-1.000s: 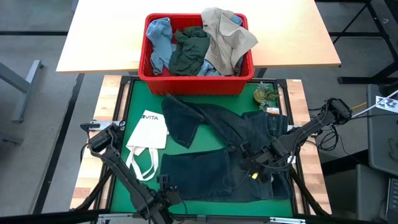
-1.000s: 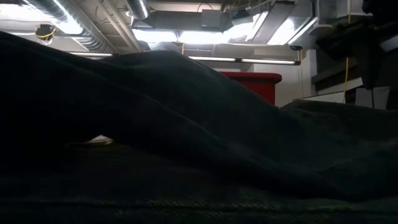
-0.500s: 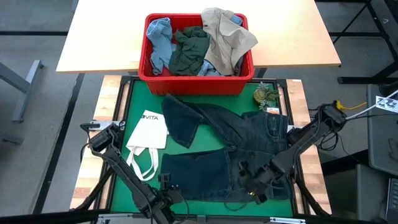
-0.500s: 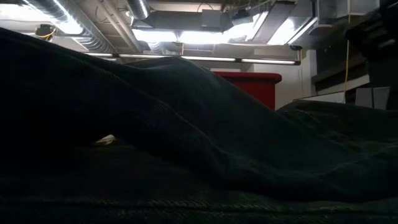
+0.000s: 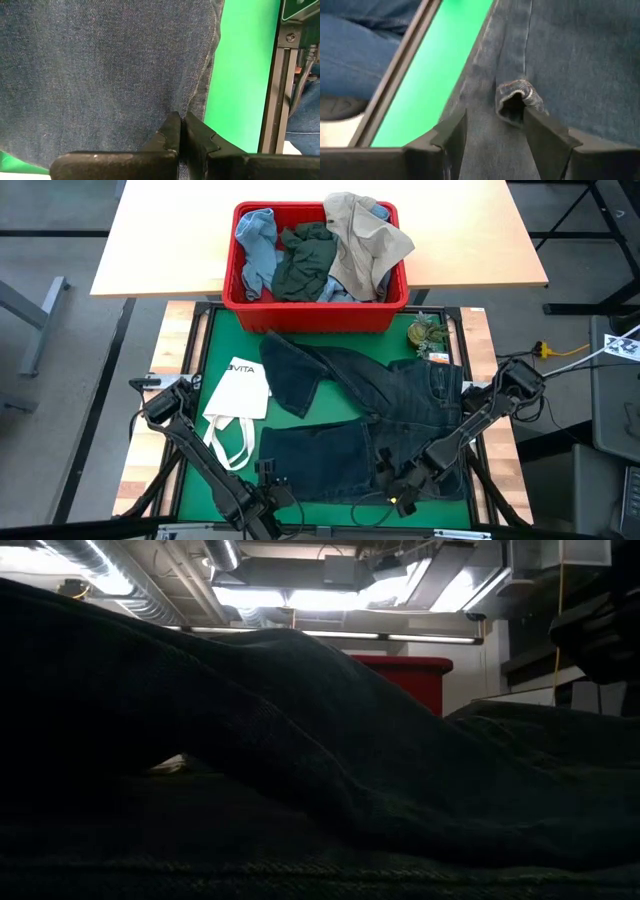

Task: Fold laundry
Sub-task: Fold the dark blue pants

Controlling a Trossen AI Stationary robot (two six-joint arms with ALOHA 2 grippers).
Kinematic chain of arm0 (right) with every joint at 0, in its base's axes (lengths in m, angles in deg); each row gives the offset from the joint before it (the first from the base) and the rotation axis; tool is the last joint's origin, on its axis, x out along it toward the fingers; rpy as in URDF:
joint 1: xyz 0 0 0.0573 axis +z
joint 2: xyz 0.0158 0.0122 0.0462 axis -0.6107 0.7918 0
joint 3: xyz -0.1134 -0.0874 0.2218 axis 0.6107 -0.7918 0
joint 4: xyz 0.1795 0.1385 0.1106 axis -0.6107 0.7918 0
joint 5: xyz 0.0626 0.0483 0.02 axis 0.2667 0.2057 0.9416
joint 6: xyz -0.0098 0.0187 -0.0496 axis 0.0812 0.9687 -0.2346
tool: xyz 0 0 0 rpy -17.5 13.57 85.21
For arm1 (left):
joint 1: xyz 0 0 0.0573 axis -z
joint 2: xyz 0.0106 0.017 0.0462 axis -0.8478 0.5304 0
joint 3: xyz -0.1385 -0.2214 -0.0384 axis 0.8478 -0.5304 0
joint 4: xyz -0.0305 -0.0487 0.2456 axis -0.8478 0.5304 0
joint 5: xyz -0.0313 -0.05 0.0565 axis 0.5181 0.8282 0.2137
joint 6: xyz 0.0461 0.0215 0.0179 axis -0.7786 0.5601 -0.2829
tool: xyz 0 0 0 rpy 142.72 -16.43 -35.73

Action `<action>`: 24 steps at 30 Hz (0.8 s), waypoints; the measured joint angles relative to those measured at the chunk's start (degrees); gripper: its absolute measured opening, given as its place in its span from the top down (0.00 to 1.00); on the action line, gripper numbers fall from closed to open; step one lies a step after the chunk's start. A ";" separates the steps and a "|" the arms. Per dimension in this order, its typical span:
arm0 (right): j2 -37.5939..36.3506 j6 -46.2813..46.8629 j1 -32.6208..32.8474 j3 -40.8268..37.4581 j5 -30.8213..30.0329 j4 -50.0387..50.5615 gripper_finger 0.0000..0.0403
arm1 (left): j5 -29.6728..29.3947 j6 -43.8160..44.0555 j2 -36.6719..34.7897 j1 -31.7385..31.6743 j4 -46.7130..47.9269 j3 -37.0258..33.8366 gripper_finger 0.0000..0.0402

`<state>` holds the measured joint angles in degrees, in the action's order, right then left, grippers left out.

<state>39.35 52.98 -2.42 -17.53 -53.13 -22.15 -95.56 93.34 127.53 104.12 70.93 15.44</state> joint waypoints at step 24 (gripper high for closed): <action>1.54 10.54 0.02 0.00 -5.61 0.58 0.60 | -0.05 -0.01 -0.02 0.00 -0.18 0.00 0.99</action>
<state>40.89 63.52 -2.40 -17.53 -58.74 -21.58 -95.61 93.33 127.50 104.12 70.75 15.44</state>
